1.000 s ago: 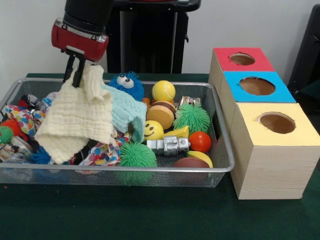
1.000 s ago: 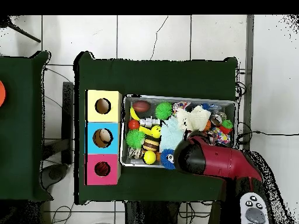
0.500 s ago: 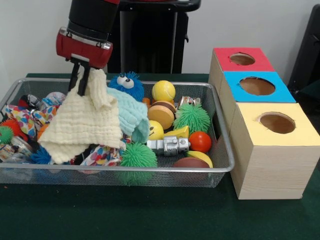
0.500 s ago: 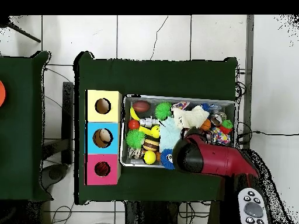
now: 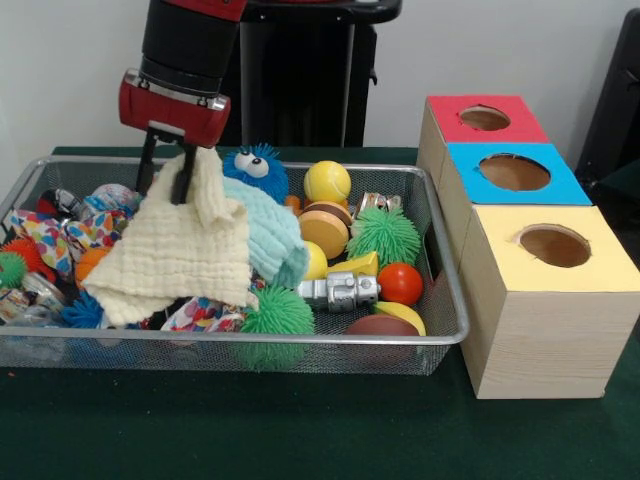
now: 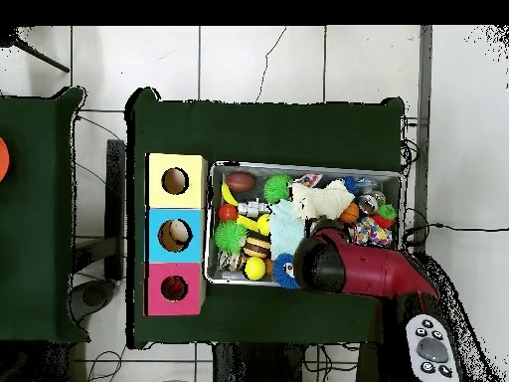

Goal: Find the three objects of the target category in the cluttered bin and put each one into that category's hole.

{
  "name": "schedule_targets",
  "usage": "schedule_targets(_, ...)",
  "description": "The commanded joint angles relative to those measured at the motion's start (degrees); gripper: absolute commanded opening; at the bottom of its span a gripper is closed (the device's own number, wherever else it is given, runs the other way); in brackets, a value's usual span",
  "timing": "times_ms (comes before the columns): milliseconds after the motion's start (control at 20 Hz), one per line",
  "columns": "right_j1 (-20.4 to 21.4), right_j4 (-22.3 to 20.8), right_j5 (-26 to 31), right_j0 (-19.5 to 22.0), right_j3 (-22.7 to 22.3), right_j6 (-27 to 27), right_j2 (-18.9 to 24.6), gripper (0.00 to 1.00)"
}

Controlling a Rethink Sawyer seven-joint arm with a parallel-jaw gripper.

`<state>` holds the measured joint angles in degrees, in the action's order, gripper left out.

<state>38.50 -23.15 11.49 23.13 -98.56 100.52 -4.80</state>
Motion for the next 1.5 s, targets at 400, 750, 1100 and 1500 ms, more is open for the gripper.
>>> schedule_targets(400,-0.8,-3.7,-0.4,-0.3,-1.6,2.2,3.4,1.0)
schedule_targets(750,3.8,-3.3,2.9,0.3,-3.6,0.4,4.6,1.0)
schedule_targets(1100,9.8,-0.5,8.0,2.3,-6.0,-2.5,9.2,1.0)
schedule_targets(1500,11.7,2.8,12.0,2.8,-7.8,-1.6,14.3,1.0)
